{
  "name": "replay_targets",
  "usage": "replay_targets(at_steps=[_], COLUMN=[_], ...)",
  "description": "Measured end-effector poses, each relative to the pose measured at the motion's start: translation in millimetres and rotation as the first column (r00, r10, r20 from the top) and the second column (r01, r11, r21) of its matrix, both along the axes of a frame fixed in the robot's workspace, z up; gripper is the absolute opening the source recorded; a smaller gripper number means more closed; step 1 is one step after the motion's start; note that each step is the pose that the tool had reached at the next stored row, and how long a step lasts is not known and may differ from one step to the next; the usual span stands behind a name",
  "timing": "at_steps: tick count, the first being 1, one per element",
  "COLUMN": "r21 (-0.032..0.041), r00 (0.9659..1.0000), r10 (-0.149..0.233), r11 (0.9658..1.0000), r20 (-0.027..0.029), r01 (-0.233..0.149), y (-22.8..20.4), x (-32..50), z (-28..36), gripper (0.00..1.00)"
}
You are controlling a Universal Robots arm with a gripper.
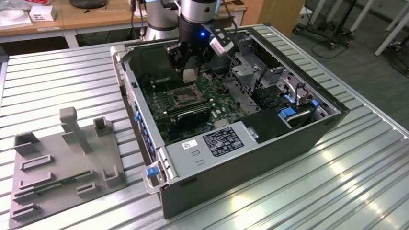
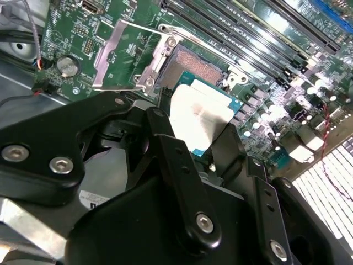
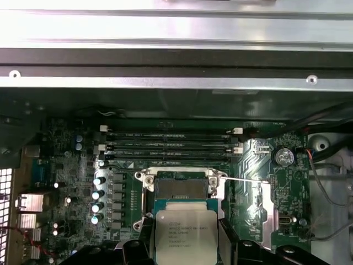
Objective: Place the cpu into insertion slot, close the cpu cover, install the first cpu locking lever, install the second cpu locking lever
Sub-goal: 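Place the cpu into insertion slot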
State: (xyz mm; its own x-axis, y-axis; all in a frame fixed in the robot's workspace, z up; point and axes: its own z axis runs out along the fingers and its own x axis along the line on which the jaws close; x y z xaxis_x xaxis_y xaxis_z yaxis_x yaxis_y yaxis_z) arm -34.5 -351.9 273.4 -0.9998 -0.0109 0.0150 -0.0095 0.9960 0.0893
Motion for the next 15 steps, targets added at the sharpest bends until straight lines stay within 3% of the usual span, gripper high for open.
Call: replay_targets(at_steps=[4,12,15], r21=[0.0001,0.0000,0.0001], r00=[1.0000,1.0000,0.9989], r10=[0.000,-0.001,-0.047], r11=[1.0000,1.0000,0.9989], r20=[0.0000,0.0000,0.0000], r01=[0.000,0.001,0.047], y=[0.0,0.0,0.0], x=[-2.2,-4.7,-4.7], z=[-4.8,-5.9,-6.8], gripper=[0.54,0.54,0.54])
